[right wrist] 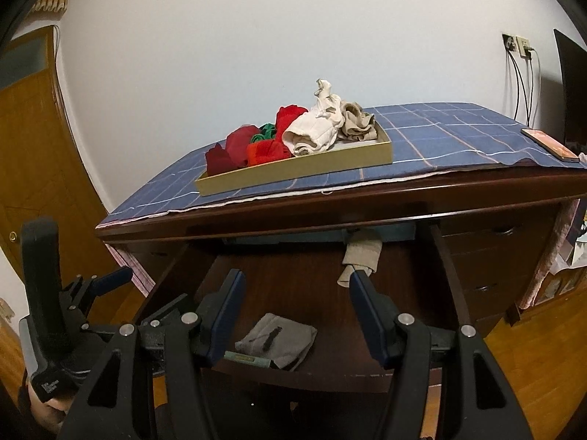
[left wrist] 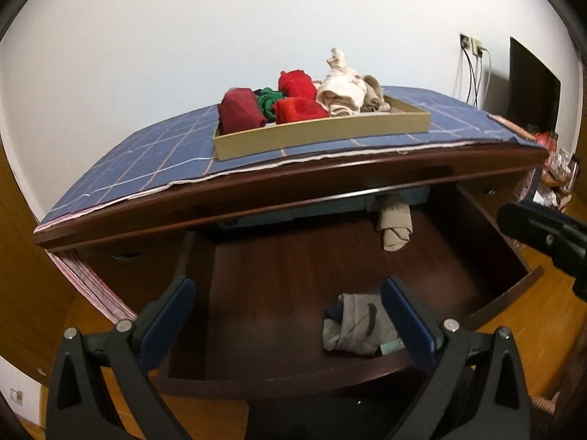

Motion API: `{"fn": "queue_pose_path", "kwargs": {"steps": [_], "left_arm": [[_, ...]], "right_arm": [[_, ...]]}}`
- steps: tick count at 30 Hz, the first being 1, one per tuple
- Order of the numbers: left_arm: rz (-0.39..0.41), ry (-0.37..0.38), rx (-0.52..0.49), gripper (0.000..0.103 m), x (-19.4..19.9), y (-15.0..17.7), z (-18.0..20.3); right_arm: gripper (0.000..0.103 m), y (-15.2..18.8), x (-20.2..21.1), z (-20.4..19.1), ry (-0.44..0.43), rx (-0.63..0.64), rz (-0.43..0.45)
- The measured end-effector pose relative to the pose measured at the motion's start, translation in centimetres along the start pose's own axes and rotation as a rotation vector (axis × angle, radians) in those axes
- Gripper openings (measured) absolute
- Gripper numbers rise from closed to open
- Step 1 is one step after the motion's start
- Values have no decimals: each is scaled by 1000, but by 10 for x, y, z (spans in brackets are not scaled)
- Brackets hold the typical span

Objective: Take underwear out of drawer
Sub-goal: 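Move both tools back down into the drawer toward white underwear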

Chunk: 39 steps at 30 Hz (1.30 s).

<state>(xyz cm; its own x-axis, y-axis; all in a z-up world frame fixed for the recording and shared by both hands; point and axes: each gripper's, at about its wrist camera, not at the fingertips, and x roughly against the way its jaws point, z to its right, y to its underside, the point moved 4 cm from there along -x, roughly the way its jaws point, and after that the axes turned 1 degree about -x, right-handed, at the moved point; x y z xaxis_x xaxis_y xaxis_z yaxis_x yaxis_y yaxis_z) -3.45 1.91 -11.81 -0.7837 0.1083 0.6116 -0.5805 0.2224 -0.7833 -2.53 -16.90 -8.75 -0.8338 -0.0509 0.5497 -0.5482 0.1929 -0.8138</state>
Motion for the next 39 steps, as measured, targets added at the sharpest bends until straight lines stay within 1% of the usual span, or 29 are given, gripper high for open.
{"fn": "queue_pose_path", "kwargs": {"steps": [6,13,16,21,27,29,33,34,39], "left_arm": [[-11,6,-20,103,0,4,4],[-26,30,-29,103,1,8,5],[-57,52,-25,103,-2,14,2],[-105,50,-9,103,-10,24,-6],[-151,60,-28,103,-19,31,-7],[-169,87,-34,103,-23,28,-5],[-234,180,-15,103,-39,17,2],[-258,194,-15,103,-46,13,5],[-316,233,-28,102,-68,0,15]], "right_arm": [[62,3,4,2,0,-6,-1],[62,7,9,5,3,-15,-2],[62,10,10,6,7,-15,-13],[62,15,17,9,30,-4,-19],[62,19,19,16,56,-14,-31],[62,20,16,19,55,-25,-41],[62,24,9,28,54,-56,-64],[62,24,8,30,55,-63,-68],[62,29,0,43,62,-98,-88]]}}
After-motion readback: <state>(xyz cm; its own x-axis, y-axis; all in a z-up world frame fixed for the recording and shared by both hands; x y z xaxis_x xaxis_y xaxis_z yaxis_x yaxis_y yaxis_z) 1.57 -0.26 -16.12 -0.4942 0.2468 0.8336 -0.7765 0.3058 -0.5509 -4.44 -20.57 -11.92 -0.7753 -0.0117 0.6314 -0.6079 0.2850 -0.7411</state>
